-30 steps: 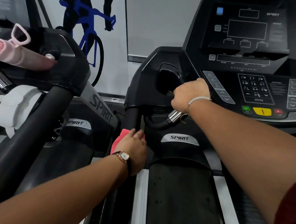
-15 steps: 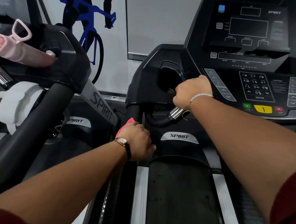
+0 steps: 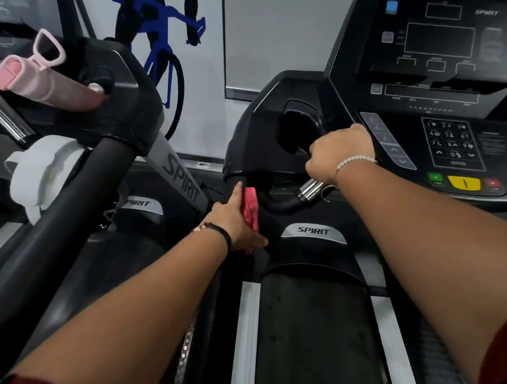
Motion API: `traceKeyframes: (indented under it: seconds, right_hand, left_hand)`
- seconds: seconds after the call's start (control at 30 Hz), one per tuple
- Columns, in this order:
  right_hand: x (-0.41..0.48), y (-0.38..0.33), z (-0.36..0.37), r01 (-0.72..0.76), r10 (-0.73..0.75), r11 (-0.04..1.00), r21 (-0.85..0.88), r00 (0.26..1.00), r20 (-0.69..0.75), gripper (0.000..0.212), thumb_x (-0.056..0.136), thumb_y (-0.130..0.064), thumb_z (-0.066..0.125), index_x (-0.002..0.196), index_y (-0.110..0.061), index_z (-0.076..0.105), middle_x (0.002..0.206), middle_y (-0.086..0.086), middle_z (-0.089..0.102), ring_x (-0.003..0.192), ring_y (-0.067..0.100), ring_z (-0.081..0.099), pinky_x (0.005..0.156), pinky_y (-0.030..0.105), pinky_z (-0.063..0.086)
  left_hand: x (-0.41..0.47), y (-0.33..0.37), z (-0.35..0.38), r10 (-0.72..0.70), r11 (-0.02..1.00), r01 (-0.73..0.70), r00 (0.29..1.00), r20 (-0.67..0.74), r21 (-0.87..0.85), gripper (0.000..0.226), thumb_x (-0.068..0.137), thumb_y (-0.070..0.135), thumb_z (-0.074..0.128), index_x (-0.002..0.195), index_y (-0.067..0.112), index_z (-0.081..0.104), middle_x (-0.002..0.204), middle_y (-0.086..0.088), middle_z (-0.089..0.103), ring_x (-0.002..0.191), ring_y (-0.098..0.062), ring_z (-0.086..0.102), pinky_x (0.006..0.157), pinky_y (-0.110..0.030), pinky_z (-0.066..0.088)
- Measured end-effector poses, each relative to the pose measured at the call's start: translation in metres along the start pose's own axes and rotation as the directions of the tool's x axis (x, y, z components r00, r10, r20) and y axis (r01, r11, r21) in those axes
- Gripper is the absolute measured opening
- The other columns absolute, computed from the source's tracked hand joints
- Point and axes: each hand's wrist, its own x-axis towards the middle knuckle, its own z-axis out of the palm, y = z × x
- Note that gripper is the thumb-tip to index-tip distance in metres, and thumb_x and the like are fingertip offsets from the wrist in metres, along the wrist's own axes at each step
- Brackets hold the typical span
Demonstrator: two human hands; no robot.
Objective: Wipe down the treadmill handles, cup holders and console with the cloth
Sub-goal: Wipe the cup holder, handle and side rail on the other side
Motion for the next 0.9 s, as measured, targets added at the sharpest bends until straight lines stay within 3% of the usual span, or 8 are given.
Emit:
traceKeyframes:
  seconds: [0.1,0.2,0.3,0.4,0.57,0.7,0.8,0.9]
  right_hand:
    - [0.000,-0.001,0.001,-0.002,0.002,1.000,-0.001,1.000,0.000,0.026,0.082,-0.028,0.037,0.074,-0.025,0.061,0.064,-0.004,0.059,0.062,0.018,0.054,0.071,0.035,0.028]
    - [0.000,-0.001,0.000,-0.002,0.002,1.000,-0.001,1.000,-0.001,0.025,0.082,-0.028,0.037,0.074,-0.025,0.060,0.064,-0.004,0.058,0.062,0.018,0.053,0.071,0.035,0.028]
    - [-0.001,-0.001,0.000,-0.008,0.008,1.000,-0.003,1.000,0.005,0.025,0.082,-0.028,0.036,0.073,-0.025,0.060,0.064,-0.004,0.059,0.062,0.018,0.054,0.071,0.035,0.029]
    - [-0.002,-0.002,-0.001,-0.012,0.012,1.000,-0.002,1.000,-0.005,0.025,0.082,-0.028,0.037,0.072,-0.026,0.060,0.063,-0.005,0.058,0.061,0.017,0.054,0.071,0.035,0.028]
    - [-0.004,-0.001,-0.002,-0.009,0.009,1.000,0.016,1.000,-0.024,0.025,0.082,-0.026,0.037,0.071,-0.025,0.060,0.061,-0.004,0.058,0.059,0.017,0.053,0.070,0.034,0.029]
    - [-0.006,-0.001,-0.003,0.002,-0.001,0.999,0.044,0.999,-0.032,0.024,0.082,-0.025,0.038,0.069,-0.024,0.058,0.059,-0.004,0.056,0.057,0.016,0.050,0.071,0.034,0.029]
    - [-0.005,0.000,-0.003,0.009,-0.007,0.999,0.049,0.999,-0.041,0.023,0.082,-0.024,0.039,0.067,-0.024,0.056,0.058,-0.004,0.055,0.055,0.015,0.048,0.070,0.034,0.028]
    - [-0.006,0.000,-0.002,0.019,-0.016,0.998,0.062,0.999,-0.051,0.022,0.081,-0.023,0.040,0.066,-0.024,0.055,0.057,-0.004,0.054,0.054,0.016,0.047,0.069,0.034,0.027]
  left_hand:
    - [0.008,-0.003,-0.011,0.005,0.957,0.025,0.995,0.102,-0.288,0.103,0.051,0.091,0.047,0.138,0.060,0.003,0.153,-0.005,0.027,0.137,-0.029,0.032,0.114,-0.046,0.024]
    - [0.018,-0.017,-0.011,0.099,0.868,-0.028,0.988,0.118,-0.496,0.071,0.090,0.060,0.039,0.144,0.049,-0.006,0.155,-0.005,0.022,0.139,-0.025,0.028,0.116,-0.038,0.018]
    - [0.018,-0.032,-0.006,0.038,0.835,0.012,0.996,0.080,-0.550,0.106,0.079,0.044,0.064,0.137,0.049,-0.024,0.157,-0.013,0.010,0.139,-0.028,0.029,0.115,-0.046,0.022]
    - [0.008,-0.033,0.000,-0.045,0.798,0.004,0.998,-0.054,-0.602,0.125,0.061,0.046,0.081,0.144,0.042,-0.012,0.156,-0.013,0.009,0.138,-0.030,0.029,0.113,-0.047,0.025]
    - [-0.016,-0.014,0.001,-0.294,0.947,0.241,0.917,-0.271,-0.213,0.096,0.062,0.067,0.071,0.133,0.014,0.033,0.133,-0.013,0.037,0.121,-0.035,0.041,0.100,-0.048,0.037]
    - [-0.012,-0.007,-0.007,-0.321,0.947,0.318,0.940,-0.119,-0.041,0.092,0.069,0.072,0.060,0.127,0.004,0.038,0.118,-0.018,0.056,0.106,-0.037,0.057,0.087,-0.043,0.047]
    - [-0.011,0.009,0.005,-0.297,0.945,0.319,0.931,-0.213,0.077,0.076,0.080,0.070,0.041,0.123,0.008,0.044,0.110,-0.014,0.058,0.105,-0.036,0.058,0.085,-0.044,0.046]
    - [-0.018,0.019,0.027,-0.229,0.959,0.269,0.919,-0.322,0.086,0.059,0.092,0.048,0.040,0.136,0.011,0.032,0.128,-0.015,0.049,0.116,-0.037,0.049,0.095,-0.049,0.041]
